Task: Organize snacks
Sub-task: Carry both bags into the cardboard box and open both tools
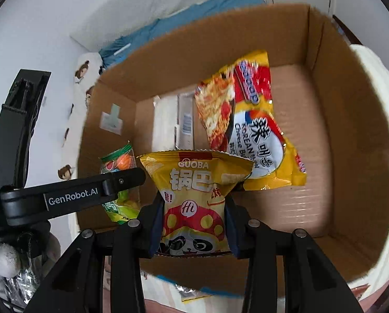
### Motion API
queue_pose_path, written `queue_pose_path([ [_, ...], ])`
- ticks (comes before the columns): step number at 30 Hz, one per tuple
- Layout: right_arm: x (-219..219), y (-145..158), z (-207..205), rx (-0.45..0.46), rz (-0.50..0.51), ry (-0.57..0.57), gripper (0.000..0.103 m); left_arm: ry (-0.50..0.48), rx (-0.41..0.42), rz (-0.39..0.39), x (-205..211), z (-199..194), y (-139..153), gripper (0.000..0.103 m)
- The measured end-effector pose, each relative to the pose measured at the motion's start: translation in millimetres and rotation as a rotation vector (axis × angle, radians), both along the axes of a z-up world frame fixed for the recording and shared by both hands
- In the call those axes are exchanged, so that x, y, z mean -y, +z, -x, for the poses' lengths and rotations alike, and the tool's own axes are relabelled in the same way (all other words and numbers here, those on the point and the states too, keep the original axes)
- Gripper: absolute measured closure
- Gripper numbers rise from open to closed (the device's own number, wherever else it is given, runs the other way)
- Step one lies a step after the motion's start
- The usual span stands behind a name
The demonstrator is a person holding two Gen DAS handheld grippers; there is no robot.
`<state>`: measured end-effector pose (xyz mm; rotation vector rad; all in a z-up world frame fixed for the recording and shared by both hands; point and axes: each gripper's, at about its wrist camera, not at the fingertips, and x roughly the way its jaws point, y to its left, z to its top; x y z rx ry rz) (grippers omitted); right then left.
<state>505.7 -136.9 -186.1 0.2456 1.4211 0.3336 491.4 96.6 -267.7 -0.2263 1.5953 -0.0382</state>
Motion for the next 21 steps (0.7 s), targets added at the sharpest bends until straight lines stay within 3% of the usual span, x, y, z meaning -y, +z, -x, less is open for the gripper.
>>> queue_pose_path([
  [5,-5,-19,-3,-0.044,0.009,0.012,0.057,-0.005,-0.058,0.0,1,2,-22,0.052],
  [7,-8,-27,-6,-0.083,0.048,0.019,0.037,0.003,-0.063,-0.001,0,3,-25,0.052],
  [8,-8,-28,-7,-0.088,0.053,0.023,0.014,0.007,-0.061,0.0,-1,4,-25,0.052],
  [9,-9,-29,-9,-0.089,0.057,0.026,0.006,0.005,-0.056,-0.003,-1,4,-25,0.051],
  [11,-9,-30,-10,-0.098,0.066,0.031,0.006,0.004,-0.042,-0.008,-1,5,-21,0.044],
  [13,-8,-28,-10,-0.1,0.075,0.032,0.006,-0.001,-0.032,-0.006,1,5,-15,0.025],
  [15,-7,-25,-9,-0.099,0.089,0.033,0.006,-0.017,0.002,-0.038,5,6,-6,0.015],
  [21,-3,-9,-2,-0.078,0.108,0.037,0.006,-0.002,0.056,-0.038,5,14,22,0.015],
])
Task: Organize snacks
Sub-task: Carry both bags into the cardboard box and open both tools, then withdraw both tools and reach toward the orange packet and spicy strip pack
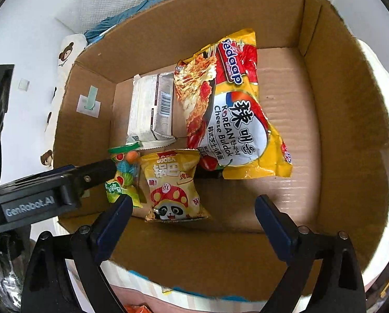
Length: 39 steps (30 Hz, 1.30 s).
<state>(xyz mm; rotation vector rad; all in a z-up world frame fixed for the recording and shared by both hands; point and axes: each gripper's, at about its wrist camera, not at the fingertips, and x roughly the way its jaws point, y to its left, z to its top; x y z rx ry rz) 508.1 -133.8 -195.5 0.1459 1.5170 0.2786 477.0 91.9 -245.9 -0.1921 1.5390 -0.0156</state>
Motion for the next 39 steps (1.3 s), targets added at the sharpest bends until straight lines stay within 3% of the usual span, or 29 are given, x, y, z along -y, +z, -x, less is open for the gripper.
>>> queue_pose_path([
  [7,9,33,16,0.072,0.037,0.008,0.006,0.023,0.078,0.012,-5,22,38,0.015],
  [11,16,56,29,0.134,0.06,0.01,0.006,0.011,0.156,-0.022,-3,36,62,0.015],
  [22,31,106,74,0.248,0.073,-0.008,0.006,0.03,0.34,-0.065,-1,105,118,0.015],
  [27,42,118,113,0.233,0.021,-0.031,0.006,0.045,0.398,-0.065,-6,151,133,0.015],
  [32,52,102,177,0.149,-0.054,-0.051,0.006,0.024,0.391,-0.095,-11,214,119,0.015],
  [39,67,35,265,-0.038,-0.095,-0.127,0.006,-0.042,0.259,-0.166,-7,296,49,0.015],
])
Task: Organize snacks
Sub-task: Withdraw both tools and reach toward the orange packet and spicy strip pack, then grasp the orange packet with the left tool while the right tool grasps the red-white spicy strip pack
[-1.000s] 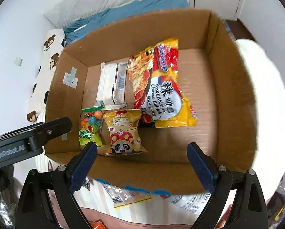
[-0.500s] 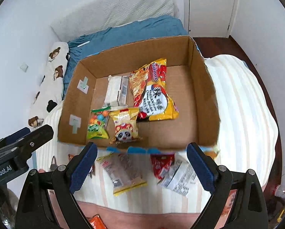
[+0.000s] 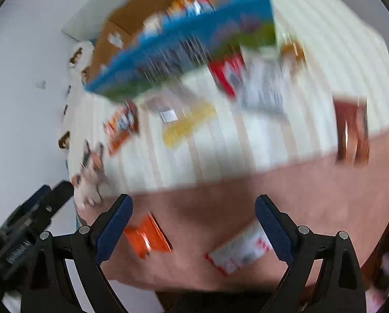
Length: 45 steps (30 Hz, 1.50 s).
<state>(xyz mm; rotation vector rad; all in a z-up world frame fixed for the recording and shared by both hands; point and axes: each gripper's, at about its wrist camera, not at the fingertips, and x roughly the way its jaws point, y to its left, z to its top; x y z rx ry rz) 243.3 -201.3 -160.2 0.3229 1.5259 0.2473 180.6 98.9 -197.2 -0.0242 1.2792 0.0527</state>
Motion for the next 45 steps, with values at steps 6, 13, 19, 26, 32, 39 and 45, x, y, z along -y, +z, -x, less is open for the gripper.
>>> queue_pose_path([
  [6,22,-54,48,-0.133,-0.032,-0.115,0.006,-0.06,-0.085,-0.097,10,41,-59,0.015],
  [13,32,-98,78,-0.199,-0.03,-0.207,0.006,-0.207,-0.113,-0.11,18,73,-88,0.015],
  [19,28,-122,91,-0.215,-0.003,-0.24,0.006,-0.464,-0.133,-0.29,52,85,-113,0.015],
  [26,12,-124,88,-0.159,0.067,-0.222,0.006,-0.466,-0.142,-0.398,59,59,-137,0.015],
  [32,19,-123,82,-0.155,0.075,-0.246,0.006,-0.262,-0.21,-0.237,28,20,-139,0.015],
  [39,3,-125,74,-0.098,0.169,-0.156,0.041,-0.157,-0.257,-0.085,3,14,-139,0.015],
  [45,-46,-114,70,0.034,0.256,0.093,0.049,-0.171,-0.31,-0.043,3,18,-155,0.015],
])
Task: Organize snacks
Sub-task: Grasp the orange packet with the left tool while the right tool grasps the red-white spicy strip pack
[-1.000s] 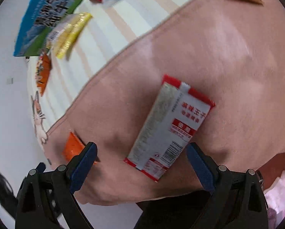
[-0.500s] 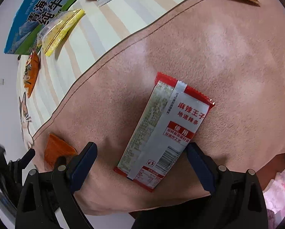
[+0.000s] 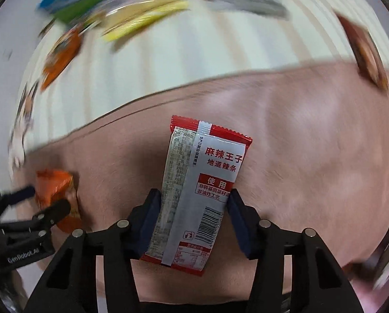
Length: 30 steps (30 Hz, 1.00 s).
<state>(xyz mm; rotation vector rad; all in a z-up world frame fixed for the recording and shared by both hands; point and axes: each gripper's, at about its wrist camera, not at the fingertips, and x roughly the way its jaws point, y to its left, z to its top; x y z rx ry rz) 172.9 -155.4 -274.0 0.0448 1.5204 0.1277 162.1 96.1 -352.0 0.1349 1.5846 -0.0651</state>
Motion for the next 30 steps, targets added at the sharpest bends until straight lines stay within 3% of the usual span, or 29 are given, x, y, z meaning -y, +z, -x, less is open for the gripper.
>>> queue_pose_path([
  [4,-26,1,-1,0.03,0.079,0.168,0.047,0.008,-0.029,0.024,5,10,-10,0.015],
  [7,-35,-2,-2,0.02,0.106,0.206,0.04,0.023,-0.036,0.04,7,10,-14,0.015],
  [9,-43,-5,-3,0.008,0.105,0.204,0.037,0.051,-0.03,0.062,6,11,-15,0.015],
  [13,-53,-12,-4,-0.022,0.107,0.174,0.036,0.132,-0.042,0.095,-1,13,-18,0.035],
  [21,-47,-26,8,-0.054,0.06,0.063,0.033,0.247,-0.021,0.102,-25,27,-21,0.054],
  [22,-46,-25,12,-0.042,0.068,0.072,0.034,0.259,-0.019,0.107,-28,30,-20,0.059],
  [24,-47,-27,17,-0.022,0.086,0.095,0.046,0.276,-0.012,0.11,-33,34,-18,0.06],
  [30,-47,-20,30,0.018,0.073,0.13,0.052,0.304,0.039,0.108,-44,38,3,0.062],
])
